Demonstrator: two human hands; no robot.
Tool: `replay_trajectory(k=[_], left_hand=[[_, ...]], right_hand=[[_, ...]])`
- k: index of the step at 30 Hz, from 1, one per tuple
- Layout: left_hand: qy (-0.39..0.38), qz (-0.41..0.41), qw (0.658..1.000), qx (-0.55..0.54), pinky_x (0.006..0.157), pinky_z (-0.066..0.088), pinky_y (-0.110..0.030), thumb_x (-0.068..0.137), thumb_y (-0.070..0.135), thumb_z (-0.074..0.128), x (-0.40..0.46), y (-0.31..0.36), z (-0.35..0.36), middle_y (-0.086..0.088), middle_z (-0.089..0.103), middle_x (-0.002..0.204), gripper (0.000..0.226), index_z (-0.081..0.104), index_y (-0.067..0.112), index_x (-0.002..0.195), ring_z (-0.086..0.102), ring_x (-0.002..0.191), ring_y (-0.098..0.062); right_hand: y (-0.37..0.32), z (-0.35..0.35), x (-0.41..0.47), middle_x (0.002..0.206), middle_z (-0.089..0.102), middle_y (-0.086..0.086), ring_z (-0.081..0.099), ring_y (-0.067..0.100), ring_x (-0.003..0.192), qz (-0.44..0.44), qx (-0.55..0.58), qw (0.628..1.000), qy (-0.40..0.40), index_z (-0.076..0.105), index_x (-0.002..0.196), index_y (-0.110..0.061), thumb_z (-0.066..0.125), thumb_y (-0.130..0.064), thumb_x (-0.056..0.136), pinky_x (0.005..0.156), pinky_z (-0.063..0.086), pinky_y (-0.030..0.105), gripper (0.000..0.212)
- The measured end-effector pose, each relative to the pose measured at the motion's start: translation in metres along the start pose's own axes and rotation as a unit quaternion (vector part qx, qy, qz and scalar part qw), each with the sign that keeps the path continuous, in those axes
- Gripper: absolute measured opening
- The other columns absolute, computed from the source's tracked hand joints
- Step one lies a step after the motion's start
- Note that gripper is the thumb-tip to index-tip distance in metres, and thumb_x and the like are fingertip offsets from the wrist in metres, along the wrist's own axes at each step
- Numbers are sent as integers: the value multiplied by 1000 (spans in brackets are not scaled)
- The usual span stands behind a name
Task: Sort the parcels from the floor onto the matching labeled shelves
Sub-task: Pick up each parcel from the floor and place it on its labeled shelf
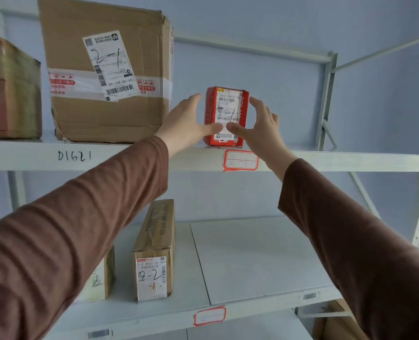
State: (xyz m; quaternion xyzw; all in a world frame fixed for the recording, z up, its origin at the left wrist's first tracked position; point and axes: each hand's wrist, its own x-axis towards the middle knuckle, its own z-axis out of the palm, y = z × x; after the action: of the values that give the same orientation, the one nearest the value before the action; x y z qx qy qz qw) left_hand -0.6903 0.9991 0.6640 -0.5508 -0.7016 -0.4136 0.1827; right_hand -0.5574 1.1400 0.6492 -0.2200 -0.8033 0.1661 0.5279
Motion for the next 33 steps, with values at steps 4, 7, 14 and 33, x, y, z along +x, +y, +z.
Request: replay_trajectory(k=[4,7,14,33], left_hand=[[43,24,999,0,117,24,-29,87,50,76,-26,-13,-17,-4,27,166,97,23,19,161,28,151,-20],[50,24,998,19,118,24,-30,86,49,77,-45,-31,-37,-3,26,167,98,21,21,161,27,151,-20],[45,27,990,130,123,23,-49,84,58,75,-92,-92,-109,-3,16,167,102,18,21,161,15,155,-23],[-1,-24,954,298,126,6,-49,91,70,54,-181,-215,-282,-6,2,172,97,10,22,163,-4,158,-29]], right_hand=[[-19,10,-23,161,36,0,23,24,147,-47,7,999,5,28,158,-19,74,-45,91,120,26,48,85],[-39,22,-39,167,26,-1,17,26,151,-77,-46,996,1,24,160,-22,73,-51,89,122,23,53,92],[-111,69,-71,172,9,-4,3,27,157,-116,-95,987,-50,18,161,-32,63,-61,92,124,10,56,88],[-264,204,-131,172,11,-2,5,27,156,-116,-146,980,-76,26,159,-35,50,-67,96,123,15,54,75]])
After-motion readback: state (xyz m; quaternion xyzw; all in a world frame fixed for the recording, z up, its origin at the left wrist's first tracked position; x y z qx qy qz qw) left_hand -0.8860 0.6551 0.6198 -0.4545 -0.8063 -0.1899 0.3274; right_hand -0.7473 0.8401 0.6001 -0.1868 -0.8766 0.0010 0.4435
